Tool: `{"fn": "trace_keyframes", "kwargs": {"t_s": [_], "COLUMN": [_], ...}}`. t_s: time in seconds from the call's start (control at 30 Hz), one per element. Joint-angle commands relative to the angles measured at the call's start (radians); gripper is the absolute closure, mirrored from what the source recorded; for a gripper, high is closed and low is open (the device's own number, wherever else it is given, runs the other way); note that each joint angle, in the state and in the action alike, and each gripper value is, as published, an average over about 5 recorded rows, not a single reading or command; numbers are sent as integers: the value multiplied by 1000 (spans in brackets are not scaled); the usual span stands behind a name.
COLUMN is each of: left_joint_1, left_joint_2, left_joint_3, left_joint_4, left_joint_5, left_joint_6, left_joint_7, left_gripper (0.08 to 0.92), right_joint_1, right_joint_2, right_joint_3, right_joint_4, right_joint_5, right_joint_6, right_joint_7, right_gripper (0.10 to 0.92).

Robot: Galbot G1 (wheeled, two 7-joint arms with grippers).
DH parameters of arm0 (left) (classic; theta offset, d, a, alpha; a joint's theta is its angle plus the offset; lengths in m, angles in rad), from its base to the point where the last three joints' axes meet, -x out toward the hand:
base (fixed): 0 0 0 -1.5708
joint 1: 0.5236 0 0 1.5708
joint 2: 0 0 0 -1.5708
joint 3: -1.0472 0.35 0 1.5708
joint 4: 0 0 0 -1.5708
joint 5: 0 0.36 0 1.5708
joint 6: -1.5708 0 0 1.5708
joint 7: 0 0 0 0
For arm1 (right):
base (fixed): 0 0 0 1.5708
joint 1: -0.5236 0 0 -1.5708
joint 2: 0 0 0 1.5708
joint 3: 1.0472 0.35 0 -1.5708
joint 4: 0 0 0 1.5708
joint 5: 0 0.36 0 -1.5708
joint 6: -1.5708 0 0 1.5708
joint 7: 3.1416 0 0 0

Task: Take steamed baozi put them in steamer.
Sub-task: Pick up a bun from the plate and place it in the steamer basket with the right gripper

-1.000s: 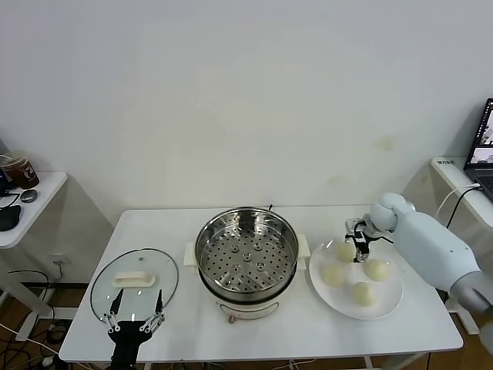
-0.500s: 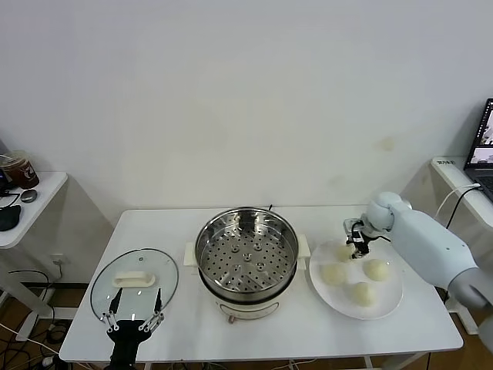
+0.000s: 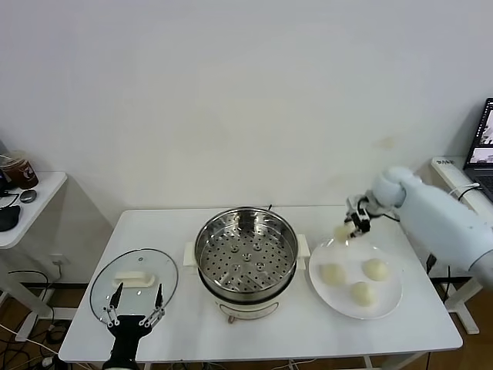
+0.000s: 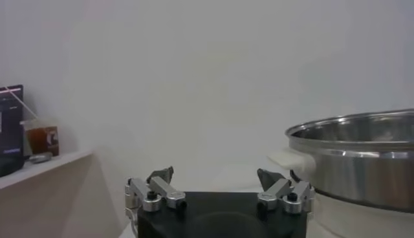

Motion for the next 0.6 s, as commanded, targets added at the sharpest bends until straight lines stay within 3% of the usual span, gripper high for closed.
{"fn": "trace_keyframes", "kwargs": {"t_s": [0.03,0.37,0.6], "left_joint_1": [-2,-9,-12], "left_joint_2": [2,5,-3], "left_joint_3": [-1,-20,-44], "left_joint_4": [-1,1,-2], "left_joint_5": [-2,-21,-33], "left_joint_6": [1,-1,1], "left_joint_7": [1,1,1], "left_gripper": [177,177,177], "right_joint_1": [483,448,321], "right_joint_2": [79,360,442], "right_joint_3": [-334,-455,-515], "right_joint_4": [166,219,156], "right_joint_5": [342,320,76], "right_joint_6": [119,310,514], "right_joint_7": [-8,24,79], "right_gripper": [583,575,576]}}
